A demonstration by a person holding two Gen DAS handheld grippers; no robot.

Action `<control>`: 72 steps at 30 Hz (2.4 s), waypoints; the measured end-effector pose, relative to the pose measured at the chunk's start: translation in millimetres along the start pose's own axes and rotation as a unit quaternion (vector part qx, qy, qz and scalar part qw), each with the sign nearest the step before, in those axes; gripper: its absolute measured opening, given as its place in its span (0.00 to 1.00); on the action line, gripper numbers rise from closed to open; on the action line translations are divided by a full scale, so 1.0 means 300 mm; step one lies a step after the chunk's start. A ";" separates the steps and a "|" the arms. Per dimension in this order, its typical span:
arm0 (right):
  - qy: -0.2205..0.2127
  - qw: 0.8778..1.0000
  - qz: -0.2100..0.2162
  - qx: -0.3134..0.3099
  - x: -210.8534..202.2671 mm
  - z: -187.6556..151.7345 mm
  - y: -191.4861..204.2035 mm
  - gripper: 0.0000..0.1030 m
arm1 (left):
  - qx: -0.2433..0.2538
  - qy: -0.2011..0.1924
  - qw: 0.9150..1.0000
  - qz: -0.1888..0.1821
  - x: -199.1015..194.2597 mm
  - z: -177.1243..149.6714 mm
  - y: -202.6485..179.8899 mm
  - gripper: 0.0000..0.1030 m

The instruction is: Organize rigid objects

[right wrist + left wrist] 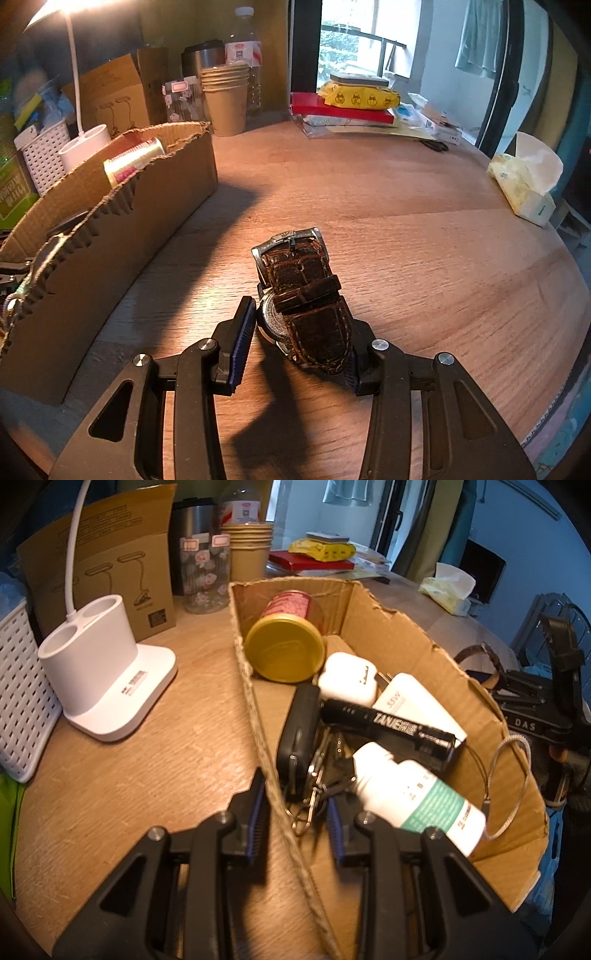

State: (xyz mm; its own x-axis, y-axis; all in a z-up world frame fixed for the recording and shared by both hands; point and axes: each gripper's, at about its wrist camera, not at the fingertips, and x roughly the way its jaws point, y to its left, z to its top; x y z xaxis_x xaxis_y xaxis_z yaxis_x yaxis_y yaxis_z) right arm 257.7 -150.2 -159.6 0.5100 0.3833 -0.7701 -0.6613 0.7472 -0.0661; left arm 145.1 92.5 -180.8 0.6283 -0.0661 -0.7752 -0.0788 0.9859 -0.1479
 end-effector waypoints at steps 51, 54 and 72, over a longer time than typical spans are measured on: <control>-0.024 0.989 0.024 -0.147 0.036 0.283 0.457 0.42 | -0.002 0.000 1.000 -0.001 -0.001 -0.001 0.001 0.29; -0.026 0.989 0.020 -0.141 0.037 0.283 0.452 0.44 | -0.001 0.000 1.000 -0.001 -0.001 -0.001 0.001 0.29; -0.036 0.993 0.027 -0.112 -0.030 0.234 0.434 0.53 | -0.002 0.000 1.000 -0.001 -0.003 -0.002 0.001 0.29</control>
State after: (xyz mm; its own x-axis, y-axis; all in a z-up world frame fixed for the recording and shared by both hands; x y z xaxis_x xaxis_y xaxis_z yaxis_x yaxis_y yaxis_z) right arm 205.6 -18.3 -116.7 0.5036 0.4630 -0.7294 -0.7903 0.5880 -0.1724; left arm 144.1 92.8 -180.6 0.6280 -0.0676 -0.7753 -0.0803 0.9853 -0.1510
